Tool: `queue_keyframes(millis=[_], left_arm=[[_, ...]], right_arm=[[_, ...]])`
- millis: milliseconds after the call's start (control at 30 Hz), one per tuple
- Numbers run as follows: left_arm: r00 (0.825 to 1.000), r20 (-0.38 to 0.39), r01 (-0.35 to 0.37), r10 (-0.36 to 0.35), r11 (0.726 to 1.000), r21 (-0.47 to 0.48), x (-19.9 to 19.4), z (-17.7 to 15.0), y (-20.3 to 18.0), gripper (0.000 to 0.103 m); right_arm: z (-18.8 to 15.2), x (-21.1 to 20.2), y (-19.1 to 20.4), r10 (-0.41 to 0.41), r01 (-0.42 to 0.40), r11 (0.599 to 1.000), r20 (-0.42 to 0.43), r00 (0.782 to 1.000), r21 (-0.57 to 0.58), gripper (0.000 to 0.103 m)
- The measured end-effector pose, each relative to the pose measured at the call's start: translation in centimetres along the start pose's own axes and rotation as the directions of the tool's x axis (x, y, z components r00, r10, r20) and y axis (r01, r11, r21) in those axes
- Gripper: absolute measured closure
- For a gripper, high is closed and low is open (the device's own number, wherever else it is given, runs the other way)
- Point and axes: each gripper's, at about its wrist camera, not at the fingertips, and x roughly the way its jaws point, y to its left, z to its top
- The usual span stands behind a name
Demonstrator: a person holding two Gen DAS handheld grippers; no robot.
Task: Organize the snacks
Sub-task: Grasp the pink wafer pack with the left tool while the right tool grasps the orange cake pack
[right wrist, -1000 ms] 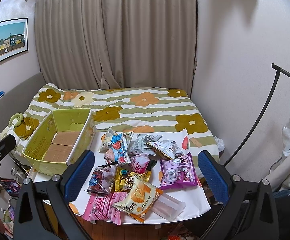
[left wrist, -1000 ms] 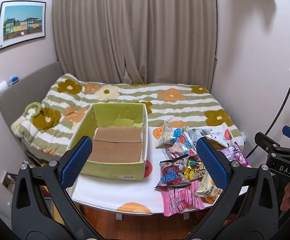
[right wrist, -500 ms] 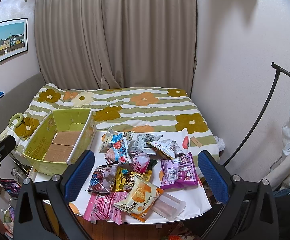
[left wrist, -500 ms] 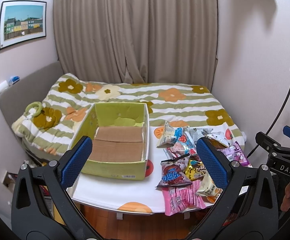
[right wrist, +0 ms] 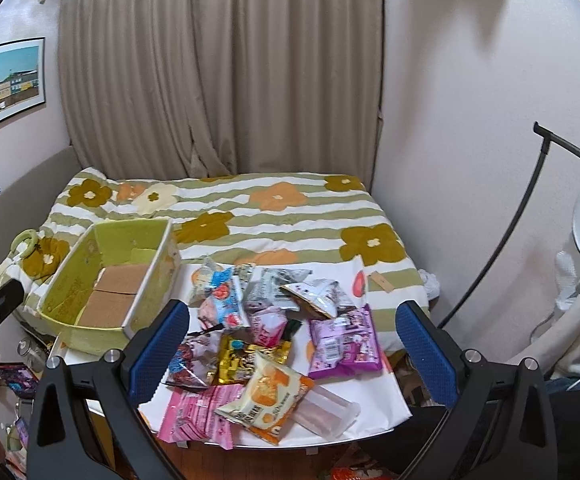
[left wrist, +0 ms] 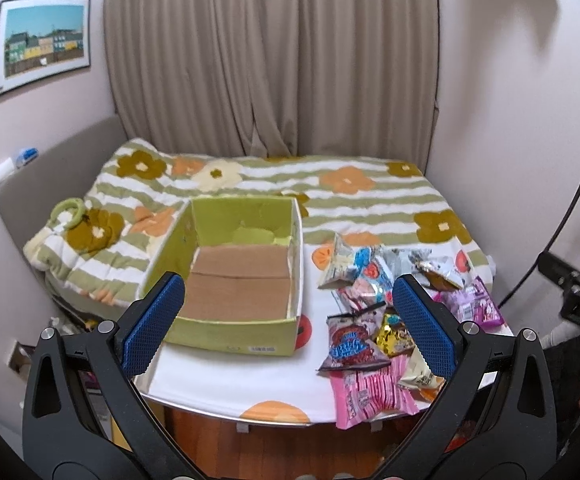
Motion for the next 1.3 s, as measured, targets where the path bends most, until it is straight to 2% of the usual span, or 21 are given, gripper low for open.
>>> queue_keyframes(millis=[100, 200, 400, 433, 567, 767, 900, 967, 1033, 1200, 1300], left_arm=[[0.995, -0.077, 0.062, -0.062, 0.998, -0.002, 2.1, -0.7, 0.0, 0.000], [0.973, -0.179, 0.143, -0.145, 0.989, -0.023, 5.0, -2.3, -0.4, 0.000], [0.899, -0.359, 0.242, -0.251, 0.968, -0.068, 10.7, -7.0, -3.1, 0.000], [0.878, -0.392, 0.260, -0.273, 0.962, -0.089, 11.9, -7.9, -3.6, 0.000], [0.818, -0.476, 0.278, -0.324, 0.946, -0.166, 15.8, -11.3, -4.8, 0.000], [0.769, -0.532, 0.251, -0.356, 0.932, -0.262, 19.6, -14.5, -5.4, 0.000], [0.736, -0.564, 0.244, -0.374, 0.924, -0.295, 21.6, -16.2, -5.6, 0.000], [0.726, -0.572, 0.242, -0.380, 0.921, -0.305, 22.2, -16.9, -5.8, 0.000], [0.719, -0.580, 0.238, -0.384, 0.919, -0.315, 22.8, -17.4, -6.0, 0.001], [0.699, -0.574, 0.239, -0.426, 0.896, -0.374, 23.7, -18.0, -5.9, 0.011], [0.703, -0.571, 0.240, -0.424, 0.897, -0.371, 23.8, -18.1, -6.0, 0.011]], right_arm=[[-0.3, 0.5, -0.8, -0.026, 0.026, 1.000, -0.031, 0.999, 0.013, 0.000], [-1.4, 1.9, -1.9, -0.018, 0.023, 0.998, -0.087, 0.996, 0.054, 0.000], [-4.7, 5.0, -3.6, 0.038, -0.013, 0.990, -0.182, 0.983, 0.139, 0.000], [-5.3, 5.7, -3.8, 0.060, -0.029, 0.987, -0.198, 0.978, 0.156, 0.000], [-7.3, 8.5, -4.2, 0.146, -0.088, 0.971, -0.262, 0.954, 0.223, 0.000], [-10.5, 14.0, -3.0, 0.273, -0.177, 0.944, -0.360, 0.892, 0.277, 0.000], [-12.1, 16.7, -2.7, 0.328, -0.206, 0.924, -0.391, 0.860, 0.322, 0.000], [-12.9, 18.0, -2.6, 0.362, -0.215, 0.908, -0.416, 0.834, 0.360, 0.000], [-13.5, 18.9, -2.7, 0.385, -0.218, 0.895, -0.428, 0.818, 0.388, 0.000], [-13.9, 20.0, -2.3, 0.414, -0.240, 0.887, -0.445, 0.794, 0.396, 0.008], [-14.0, 20.8, -1.8, 0.413, -0.252, 0.893, -0.457, 0.788, 0.373, 0.013]])
